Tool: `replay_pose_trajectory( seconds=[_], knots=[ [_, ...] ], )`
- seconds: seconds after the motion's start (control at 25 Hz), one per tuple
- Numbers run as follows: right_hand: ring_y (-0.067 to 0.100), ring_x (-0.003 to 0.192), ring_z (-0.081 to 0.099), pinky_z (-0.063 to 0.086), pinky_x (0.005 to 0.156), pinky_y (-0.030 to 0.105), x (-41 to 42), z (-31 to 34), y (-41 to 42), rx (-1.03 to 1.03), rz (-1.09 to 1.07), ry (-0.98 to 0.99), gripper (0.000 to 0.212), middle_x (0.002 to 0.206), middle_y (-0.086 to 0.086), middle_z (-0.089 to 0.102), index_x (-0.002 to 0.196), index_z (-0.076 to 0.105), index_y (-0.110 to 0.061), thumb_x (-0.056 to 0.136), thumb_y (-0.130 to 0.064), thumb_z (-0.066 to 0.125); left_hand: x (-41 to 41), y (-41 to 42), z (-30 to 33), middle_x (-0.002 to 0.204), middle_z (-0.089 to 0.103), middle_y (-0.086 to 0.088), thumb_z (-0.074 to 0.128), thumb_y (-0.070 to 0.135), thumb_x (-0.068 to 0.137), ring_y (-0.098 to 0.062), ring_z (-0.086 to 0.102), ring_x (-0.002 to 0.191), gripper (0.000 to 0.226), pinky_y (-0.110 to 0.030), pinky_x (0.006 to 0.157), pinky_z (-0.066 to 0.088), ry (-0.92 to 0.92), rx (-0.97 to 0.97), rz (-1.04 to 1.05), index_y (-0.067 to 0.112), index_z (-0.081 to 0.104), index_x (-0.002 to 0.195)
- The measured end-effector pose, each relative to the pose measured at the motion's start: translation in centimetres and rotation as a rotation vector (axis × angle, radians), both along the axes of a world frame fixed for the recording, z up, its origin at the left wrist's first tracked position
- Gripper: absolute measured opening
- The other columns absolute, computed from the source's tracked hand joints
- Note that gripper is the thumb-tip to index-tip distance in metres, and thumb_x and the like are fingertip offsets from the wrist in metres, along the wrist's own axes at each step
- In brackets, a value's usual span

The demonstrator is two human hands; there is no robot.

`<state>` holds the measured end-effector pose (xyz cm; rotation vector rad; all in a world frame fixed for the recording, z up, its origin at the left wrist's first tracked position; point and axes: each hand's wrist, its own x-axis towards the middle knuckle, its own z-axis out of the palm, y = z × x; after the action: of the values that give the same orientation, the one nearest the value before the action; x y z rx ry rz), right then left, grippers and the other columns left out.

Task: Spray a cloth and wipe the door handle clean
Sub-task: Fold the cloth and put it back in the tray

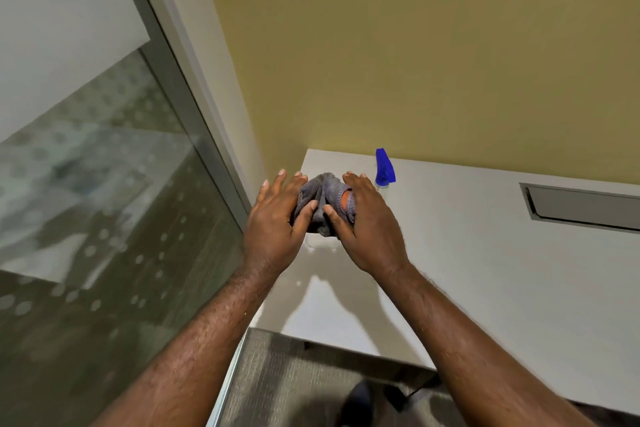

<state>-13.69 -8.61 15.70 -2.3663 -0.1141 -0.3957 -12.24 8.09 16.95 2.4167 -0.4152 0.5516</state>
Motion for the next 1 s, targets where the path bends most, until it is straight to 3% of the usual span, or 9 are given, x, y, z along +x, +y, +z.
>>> replay_pose_trajectory(
  seconds=[0.12,0.28,0.44,0.56,0.68,0.8,0.88,1.0],
  knots=[
    [0.021,0.127,0.049,0.045,0.101,0.039,2.8,-2.5,-0.3,0.082,-0.042,0.119,0.059,0.140,0.002,0.052,0.140,0.041,-0.016,0.094,-0.050,0.051,3.6,-0.8,-2.3,0.143,0.055,-0.005,0.054,0.029,0.098,-0.021,0.034,0.144,0.043,-0.035,0.121,0.018,0.119,0.054,-0.018,0.011,0.056,0.137],
    [0.012,0.105,0.059,0.050,0.088,0.024,5.2,-5.7,0.9,0.116,0.039,0.211,0.040,0.118,-0.004,0.060,0.129,0.045,-0.025,0.095,-0.043,0.052,8.1,-0.9,-6.0,0.151,0.046,-0.005,0.044,0.033,0.101,-0.021,0.024,0.148,0.045,-0.037,0.121,0.016,0.312,0.219,-0.058,0.018,0.049,0.143],
    [0.013,0.110,0.058,0.049,0.098,0.036,8.5,-8.7,1.4,0.179,0.085,0.352,0.039,0.122,0.001,0.059,0.134,0.041,-0.018,0.099,-0.035,0.046,12.4,-0.7,-9.0,0.147,0.051,-0.004,0.041,0.033,0.102,-0.023,0.024,0.148,0.043,-0.037,0.120,0.012,0.370,0.341,-0.151,0.017,0.050,0.141],
    [0.019,0.122,0.052,0.043,0.104,0.037,11.3,-10.9,1.5,0.125,0.025,0.490,0.047,0.134,0.005,0.053,0.141,0.037,-0.015,0.100,-0.038,0.043,16.0,-0.8,-10.9,0.146,0.051,-0.005,0.036,0.040,0.103,-0.024,0.025,0.148,0.046,-0.039,0.119,0.013,0.388,0.416,-0.220,0.020,0.050,0.141],
    [0.021,0.104,0.061,0.052,0.089,0.039,12.6,-12.6,1.9,0.209,-0.165,0.469,0.039,0.117,0.006,0.062,0.131,0.045,-0.014,0.099,-0.036,0.047,18.9,-1.5,-12.4,0.149,0.049,-0.008,0.032,0.046,0.102,-0.025,0.024,0.148,0.048,-0.040,0.120,0.012,0.428,0.433,-0.272,0.024,0.050,0.141],
    [0.011,0.091,0.066,0.055,0.081,0.025,13.3,-13.9,2.4,0.430,-0.193,0.422,0.023,0.101,-0.003,0.066,0.121,0.052,-0.012,0.103,-0.023,0.043,21.2,-1.8,-14.5,0.147,0.050,-0.009,0.031,0.043,0.103,-0.025,0.024,0.148,0.046,-0.043,0.121,0.012,0.461,0.477,-0.369,0.023,0.052,0.139],
    [0.007,0.089,0.065,0.054,0.082,0.020,13.6,-14.5,2.6,0.403,-0.204,0.405,0.016,0.096,-0.008,0.067,0.113,0.058,-0.014,0.102,-0.018,0.047,21.8,-1.7,-15.6,0.146,0.051,-0.011,0.030,0.042,0.103,-0.024,0.027,0.147,0.046,-0.043,0.122,0.014,0.439,0.558,-0.406,0.023,0.053,0.138],
    [0.011,0.091,0.064,0.051,0.083,0.017,14.1,-15.8,2.9,0.374,-0.281,0.516,0.017,0.097,-0.003,0.067,0.111,0.056,-0.016,0.100,-0.027,0.052,22.2,-1.8,-16.8,0.139,0.058,-0.011,0.034,0.041,0.103,-0.026,0.032,0.145,0.044,-0.042,0.121,0.011,0.403,0.565,-0.448,0.022,0.059,0.134]
  ],
)
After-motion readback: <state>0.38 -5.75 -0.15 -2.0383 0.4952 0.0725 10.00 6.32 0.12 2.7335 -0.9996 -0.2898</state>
